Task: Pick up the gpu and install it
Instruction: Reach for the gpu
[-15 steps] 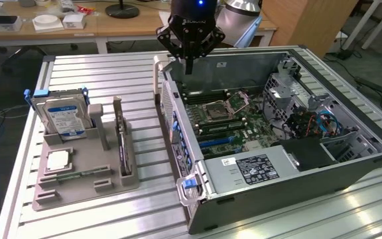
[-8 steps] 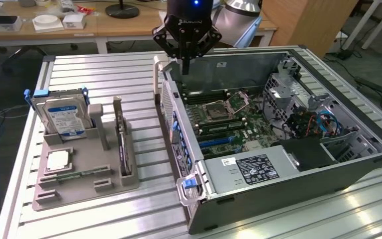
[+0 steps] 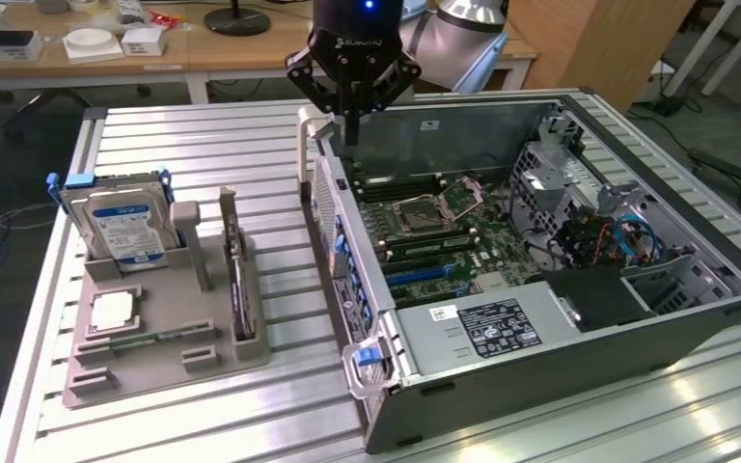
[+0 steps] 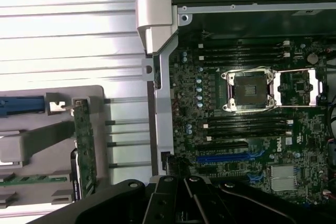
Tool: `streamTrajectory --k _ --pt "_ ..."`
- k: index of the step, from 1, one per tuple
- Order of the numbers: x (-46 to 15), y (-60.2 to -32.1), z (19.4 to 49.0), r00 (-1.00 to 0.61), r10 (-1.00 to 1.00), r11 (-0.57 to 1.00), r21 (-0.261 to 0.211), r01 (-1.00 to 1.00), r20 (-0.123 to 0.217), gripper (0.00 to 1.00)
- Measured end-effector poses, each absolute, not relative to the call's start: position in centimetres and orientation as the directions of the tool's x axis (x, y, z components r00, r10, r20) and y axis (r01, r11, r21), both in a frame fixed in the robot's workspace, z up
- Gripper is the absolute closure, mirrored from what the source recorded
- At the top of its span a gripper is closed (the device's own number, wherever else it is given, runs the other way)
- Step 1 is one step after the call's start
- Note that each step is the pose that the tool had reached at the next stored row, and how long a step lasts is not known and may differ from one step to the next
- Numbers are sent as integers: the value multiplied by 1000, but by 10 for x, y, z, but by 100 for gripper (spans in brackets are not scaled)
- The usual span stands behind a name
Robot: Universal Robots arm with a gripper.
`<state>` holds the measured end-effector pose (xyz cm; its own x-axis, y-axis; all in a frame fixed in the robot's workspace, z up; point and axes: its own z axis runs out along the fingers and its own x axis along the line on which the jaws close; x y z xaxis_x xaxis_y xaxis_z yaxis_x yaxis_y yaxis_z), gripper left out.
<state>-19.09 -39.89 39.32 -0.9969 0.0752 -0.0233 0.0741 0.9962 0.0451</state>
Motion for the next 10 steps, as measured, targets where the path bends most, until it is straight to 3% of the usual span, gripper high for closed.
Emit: streamTrajectory --k 10 --pt "-201 -399 393 -997 75 996 45 74 -23 90"
